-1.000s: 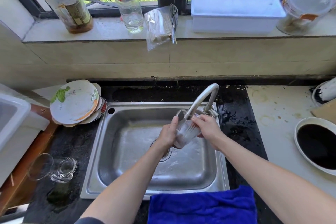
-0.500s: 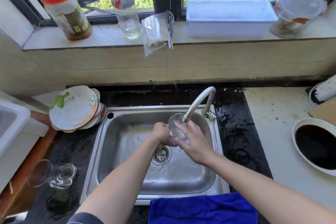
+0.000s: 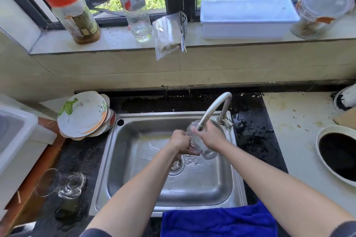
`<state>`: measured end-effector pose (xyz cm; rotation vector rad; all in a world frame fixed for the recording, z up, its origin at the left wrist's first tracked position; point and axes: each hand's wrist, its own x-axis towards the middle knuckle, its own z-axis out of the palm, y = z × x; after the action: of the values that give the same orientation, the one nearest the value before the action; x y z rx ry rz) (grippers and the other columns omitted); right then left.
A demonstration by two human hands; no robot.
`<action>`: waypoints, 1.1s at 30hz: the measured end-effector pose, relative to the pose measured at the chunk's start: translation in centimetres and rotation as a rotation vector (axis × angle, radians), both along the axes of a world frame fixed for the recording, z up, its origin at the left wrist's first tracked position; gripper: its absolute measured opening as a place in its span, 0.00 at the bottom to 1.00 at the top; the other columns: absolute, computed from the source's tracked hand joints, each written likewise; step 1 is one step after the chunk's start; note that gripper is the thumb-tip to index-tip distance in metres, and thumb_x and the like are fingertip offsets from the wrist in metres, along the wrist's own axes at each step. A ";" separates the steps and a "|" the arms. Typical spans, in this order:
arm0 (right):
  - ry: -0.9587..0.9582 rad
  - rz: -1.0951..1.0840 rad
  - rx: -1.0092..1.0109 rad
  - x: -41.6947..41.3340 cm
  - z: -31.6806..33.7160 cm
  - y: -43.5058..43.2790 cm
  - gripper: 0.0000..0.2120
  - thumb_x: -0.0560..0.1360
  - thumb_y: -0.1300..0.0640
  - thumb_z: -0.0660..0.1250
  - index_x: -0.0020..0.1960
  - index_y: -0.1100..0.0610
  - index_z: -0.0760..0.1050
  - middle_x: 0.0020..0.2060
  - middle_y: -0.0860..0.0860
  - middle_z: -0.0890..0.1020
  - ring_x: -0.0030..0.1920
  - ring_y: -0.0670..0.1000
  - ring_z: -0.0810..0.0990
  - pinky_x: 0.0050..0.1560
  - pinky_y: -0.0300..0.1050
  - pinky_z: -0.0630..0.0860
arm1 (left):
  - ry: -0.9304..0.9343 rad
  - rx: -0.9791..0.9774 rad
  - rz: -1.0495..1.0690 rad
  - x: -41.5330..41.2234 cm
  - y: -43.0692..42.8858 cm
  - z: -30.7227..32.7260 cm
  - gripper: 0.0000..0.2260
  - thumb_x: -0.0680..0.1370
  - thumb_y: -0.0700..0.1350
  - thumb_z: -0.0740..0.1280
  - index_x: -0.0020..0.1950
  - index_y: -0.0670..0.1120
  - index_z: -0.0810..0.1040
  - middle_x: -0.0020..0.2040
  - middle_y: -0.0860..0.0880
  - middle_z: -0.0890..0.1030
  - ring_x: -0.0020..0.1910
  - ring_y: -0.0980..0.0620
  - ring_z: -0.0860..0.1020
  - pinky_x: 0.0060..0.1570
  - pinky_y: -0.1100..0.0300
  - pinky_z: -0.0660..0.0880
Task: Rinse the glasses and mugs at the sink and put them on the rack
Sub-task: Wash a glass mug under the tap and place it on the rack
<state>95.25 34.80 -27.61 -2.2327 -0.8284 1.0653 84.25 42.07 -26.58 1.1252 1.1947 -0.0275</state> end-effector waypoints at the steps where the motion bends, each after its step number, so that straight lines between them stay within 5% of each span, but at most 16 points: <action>1: 0.001 -0.010 -0.005 0.1 0.1 0.4 0.28 0.73 0.36 0.64 0.66 0.51 0.66 0.60 0.52 0.78 0.59 0.56 0.77 0.56 0.52 0.73 | -0.010 -0.003 0.005 0.1 0.0 0.0 0.08 0.78 0.29 0.55 0.53 0.31 0.71 0.33 0.38 0.77 0.23 0.44 0.79 0.27 0.51 0.81; 4: -0.082 0.069 -0.017 -1.2 0.1 -0.7 0.27 0.76 0.37 0.60 0.69 0.50 0.62 0.64 0.52 0.73 0.63 0.58 0.74 0.56 0.51 0.70 | -0.001 -0.007 0.044 -0.3 0.8 -1.0 0.10 0.77 0.28 0.53 0.52 0.33 0.72 0.32 0.39 0.75 0.24 0.44 0.78 0.27 0.50 0.81; 7: 0.053 0.036 0.001 -1.0 0.1 -0.7 0.27 0.76 0.38 0.61 0.70 0.49 0.64 0.63 0.50 0.75 0.63 0.56 0.75 0.56 0.50 0.70 | -0.021 -0.042 0.042 -0.8 0.8 -1.1 0.11 0.76 0.26 0.51 0.47 0.36 0.71 0.34 0.38 0.76 0.28 0.43 0.78 0.29 0.49 0.81; 10: 0.266 -0.193 0.090 0.9 0.7 1.2 0.11 0.79 0.45 0.61 0.57 0.48 0.74 0.51 0.46 0.80 0.57 0.54 0.77 0.49 0.47 0.72 | -0.046 -0.112 0.010 -0.6 0.0 -0.7 0.14 0.75 0.24 0.50 0.49 0.37 0.71 0.33 0.37 0.77 0.25 0.44 0.78 0.27 0.52 0.81; 12: 0.265 -0.151 0.161 0.5 1.2 1.0 0.01 0.80 0.48 0.60 0.51 0.44 0.70 0.45 0.40 0.75 0.52 0.48 0.75 0.50 0.45 0.71 | -0.052 -0.130 0.042 -0.6 0.3 -0.7 0.14 0.75 0.24 0.49 0.50 0.36 0.71 0.30 0.39 0.76 0.22 0.47 0.77 0.24 0.55 0.79; 16: 0.301 0.015 0.177 -0.7 1.4 -0.9 0.12 0.78 0.49 0.66 0.59 0.48 0.69 0.53 0.41 0.75 0.55 0.43 0.74 0.64 0.46 0.69 | -0.047 -0.232 0.042 -2.0 1.2 -1.2 0.15 0.76 0.25 0.50 0.49 0.39 0.73 0.36 0.40 0.74 0.28 0.49 0.74 0.23 0.59 0.77; 18: 0.251 -0.055 0.090 0.6 1.0 0.0 0.11 0.78 0.51 0.65 0.55 0.57 0.77 0.53 0.46 0.81 0.57 0.50 0.79 0.64 0.52 0.73 | -0.097 -0.344 -0.033 -2.3 0.8 -1.2 0.15 0.77 0.26 0.52 0.53 0.39 0.74 0.40 0.40 0.77 0.35 0.47 0.77 0.28 0.57 0.80; 21: 0.210 -0.122 -0.013 1.5 1.3 1.3 0.15 0.80 0.56 0.59 0.59 0.62 0.80 0.55 0.57 0.83 0.57 0.58 0.79 0.59 0.52 0.75 | -0.121 -0.407 0.022 -2.0 0.2 -1.2 0.12 0.79 0.29 0.55 0.54 0.38 0.76 0.39 0.41 0.82 0.32 0.50 0.82 0.30 0.59 0.81; 25: 0.245 -0.460 0.047 1.8 0.9 0.6 0.12 0.75 0.53 0.64 0.38 0.60 0.75 0.33 0.53 0.75 0.35 0.53 0.73 0.35 0.44 0.67 | -0.154 -0.130 0.082 -1.5 0.5 -1.1 0.09 0.81 0.39 0.61 0.59 0.42 0.76 0.51 0.40 0.80 0.37 0.48 0.80 0.35 0.55 0.79; 29: 0.378 -0.706 0.087 1.9 0.8 0.2 0.12 0.77 0.52 0.62 0.37 0.55 0.71 0.28 0.50 0.73 0.24 0.49 0.69 0.24 0.38 0.61 | -0.107 0.202 -0.037 -0.6 -0.9 -0.1 0.15 0.80 0.54 0.59 0.60 0.47 0.75 0.58 0.49 0.76 0.52 0.50 0.75 0.47 0.53 0.76; 33: 0.516 -0.513 0.137 0.1 1.9 0.0 0.13 0.80 0.53 0.60 0.39 0.55 0.75 0.28 0.49 0.81 0.26 0.48 0.79 0.26 0.39 0.64 | 0.054 0.238 0.132 -0.1 -0.7 -0.8 0.20 0.75 0.59 0.65 0.54 0.42 0.73 0.48 0.45 0.74 0.40 0.49 0.76 0.34 0.53 0.80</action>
<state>95.31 34.77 -25.68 -1.7827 -0.0940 1.1948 84.14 41.37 -27.34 1.2560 1.3441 0.1904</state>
